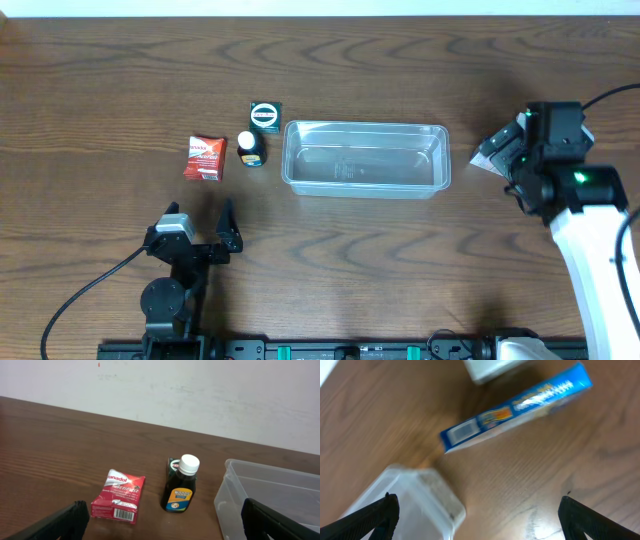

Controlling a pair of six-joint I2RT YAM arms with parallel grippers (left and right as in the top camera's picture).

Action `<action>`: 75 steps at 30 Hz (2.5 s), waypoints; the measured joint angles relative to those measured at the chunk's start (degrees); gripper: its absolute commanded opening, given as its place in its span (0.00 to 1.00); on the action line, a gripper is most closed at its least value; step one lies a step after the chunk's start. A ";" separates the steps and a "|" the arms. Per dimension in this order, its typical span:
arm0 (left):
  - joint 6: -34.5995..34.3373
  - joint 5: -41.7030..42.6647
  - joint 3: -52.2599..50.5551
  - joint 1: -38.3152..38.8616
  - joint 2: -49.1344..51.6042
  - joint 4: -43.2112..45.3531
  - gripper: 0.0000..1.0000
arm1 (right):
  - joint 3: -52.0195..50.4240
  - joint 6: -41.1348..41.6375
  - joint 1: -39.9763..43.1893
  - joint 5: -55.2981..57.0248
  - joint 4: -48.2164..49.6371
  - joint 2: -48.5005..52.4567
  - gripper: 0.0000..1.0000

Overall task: Pack container
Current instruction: 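Reach right gripper to the blue fever box and grasp it, then lift the blue box and carry it over the container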

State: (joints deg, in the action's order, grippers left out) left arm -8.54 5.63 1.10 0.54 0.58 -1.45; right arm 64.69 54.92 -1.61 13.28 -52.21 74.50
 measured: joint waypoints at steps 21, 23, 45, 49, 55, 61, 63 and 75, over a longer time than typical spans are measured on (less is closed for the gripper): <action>0.00 0.00 0.00 0.00 0.00 0.00 0.98 | 0.02 13.16 8.46 0.81 12.68 17.99 0.99; 0.00 0.00 0.00 0.00 0.00 0.00 0.98 | 0.02 13.16 8.46 0.57 13.51 19.78 0.98; 0.00 0.00 0.00 0.00 0.00 0.00 0.98 | 0.02 -7.67 8.46 0.13 16.06 22.60 0.35; 0.02 0.00 0.00 0.00 0.00 0.00 0.98 | 0.02 -12.28 8.46 -0.20 14.71 22.60 0.24; 0.02 0.00 0.00 0.00 0.00 0.00 0.98 | 0.02 -16.50 8.46 -0.44 12.98 22.60 0.14; 0.00 0.00 0.00 -0.02 0.00 0.00 0.98 | 0.09 -22.60 8.46 -0.90 11.63 22.34 0.06; 0.00 0.00 0.00 0.00 0.00 0.00 0.98 | 0.09 -24.59 8.46 -1.84 11.10 21.86 0.04; 0.00 0.00 0.00 0.00 0.00 0.00 0.98 | 3.80 -35.45 8.46 -15.47 7.54 3.06 0.02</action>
State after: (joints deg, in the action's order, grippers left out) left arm -8.54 5.63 1.10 0.54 0.58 -1.45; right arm 68.49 19.46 6.85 -2.20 -44.66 77.56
